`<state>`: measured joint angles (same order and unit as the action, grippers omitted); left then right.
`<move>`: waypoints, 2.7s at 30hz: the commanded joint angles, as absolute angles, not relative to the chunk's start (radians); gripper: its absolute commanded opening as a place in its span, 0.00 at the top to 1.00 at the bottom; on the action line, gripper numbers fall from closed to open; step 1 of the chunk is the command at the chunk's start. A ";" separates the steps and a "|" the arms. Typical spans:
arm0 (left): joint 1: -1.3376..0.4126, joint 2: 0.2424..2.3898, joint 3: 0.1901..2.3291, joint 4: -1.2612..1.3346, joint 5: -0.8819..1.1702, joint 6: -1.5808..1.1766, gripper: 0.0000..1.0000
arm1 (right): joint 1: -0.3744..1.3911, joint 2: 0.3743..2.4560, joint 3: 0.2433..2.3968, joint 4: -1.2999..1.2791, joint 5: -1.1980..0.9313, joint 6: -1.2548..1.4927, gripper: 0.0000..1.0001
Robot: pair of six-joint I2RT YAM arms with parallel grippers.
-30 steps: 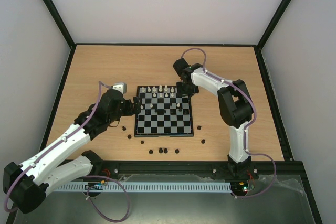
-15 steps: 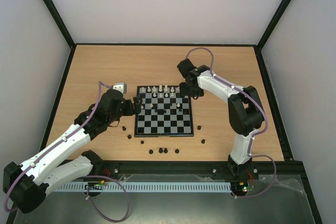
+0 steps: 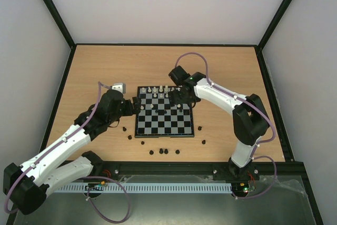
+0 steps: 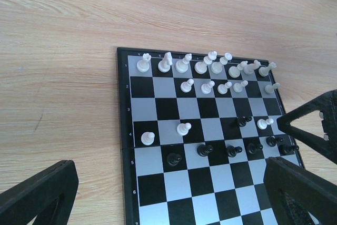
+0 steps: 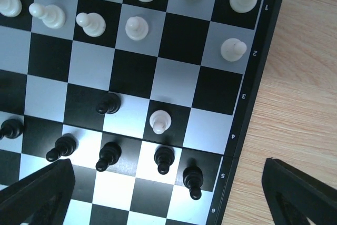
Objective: Set up the chess pieces on the board
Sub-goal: Pick up the chess piece from the chessboard, then place the chess piece on the chessboard.
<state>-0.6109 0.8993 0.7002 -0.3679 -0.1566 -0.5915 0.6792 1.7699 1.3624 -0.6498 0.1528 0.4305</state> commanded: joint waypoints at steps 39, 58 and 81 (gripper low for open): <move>-0.595 0.896 0.681 -0.367 -0.173 -0.602 0.00 | 0.706 1.982 1.463 -0.698 0.188 0.416 0.81; -0.595 0.896 0.689 -0.369 -0.160 -0.601 0.00 | 0.698 1.987 1.526 -0.750 0.209 0.406 0.98; -0.594 0.888 0.690 -0.366 -0.140 -0.587 0.00 | 0.606 2.128 1.733 -0.812 0.190 0.382 0.98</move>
